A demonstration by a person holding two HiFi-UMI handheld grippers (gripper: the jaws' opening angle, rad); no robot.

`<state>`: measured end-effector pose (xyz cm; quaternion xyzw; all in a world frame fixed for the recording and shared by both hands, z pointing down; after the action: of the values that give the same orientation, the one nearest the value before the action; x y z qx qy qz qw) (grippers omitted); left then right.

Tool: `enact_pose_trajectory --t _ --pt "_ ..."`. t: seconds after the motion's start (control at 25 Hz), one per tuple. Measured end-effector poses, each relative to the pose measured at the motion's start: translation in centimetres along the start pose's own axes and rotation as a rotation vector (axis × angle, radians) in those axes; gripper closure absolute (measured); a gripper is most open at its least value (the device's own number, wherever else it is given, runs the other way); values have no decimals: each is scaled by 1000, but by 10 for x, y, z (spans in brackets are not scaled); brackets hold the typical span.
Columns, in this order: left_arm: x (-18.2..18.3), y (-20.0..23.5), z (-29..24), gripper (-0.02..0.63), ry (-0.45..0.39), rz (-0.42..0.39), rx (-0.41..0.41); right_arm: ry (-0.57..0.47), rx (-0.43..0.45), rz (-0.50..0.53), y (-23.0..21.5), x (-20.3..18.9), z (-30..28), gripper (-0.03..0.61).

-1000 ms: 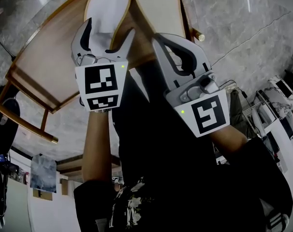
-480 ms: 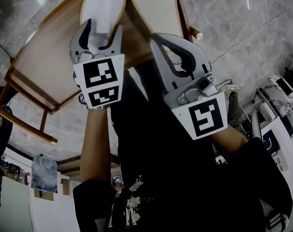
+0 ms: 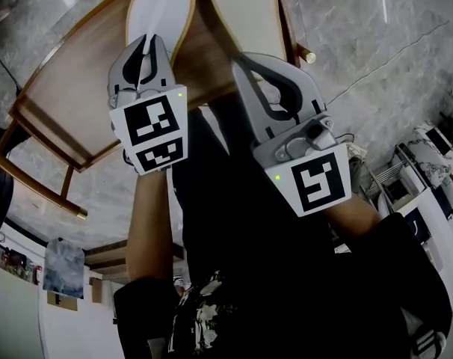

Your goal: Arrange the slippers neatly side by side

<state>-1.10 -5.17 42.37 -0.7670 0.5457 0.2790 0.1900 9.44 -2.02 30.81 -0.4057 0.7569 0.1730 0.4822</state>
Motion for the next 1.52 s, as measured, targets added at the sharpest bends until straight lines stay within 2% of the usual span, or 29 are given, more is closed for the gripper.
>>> enact_pose_trajectory --t 0.68,1.52 --pt "-8 26 34 592 -33 103 100 -11 81 57 22 13 -5 580" --pt "-51 89 82 592 -22 275 277 15 283 140 80 18 -36 580"
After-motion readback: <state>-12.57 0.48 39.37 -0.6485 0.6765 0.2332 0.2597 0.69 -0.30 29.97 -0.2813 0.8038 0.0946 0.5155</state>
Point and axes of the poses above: the fingertips, and each gripper's own axes: z backward along the fingers, y to its left, x out of its top, the point moved 1 cm from there along z, backward along the fingers, and after that the axes turned 3 degrees about x, right-handed, at the moved point
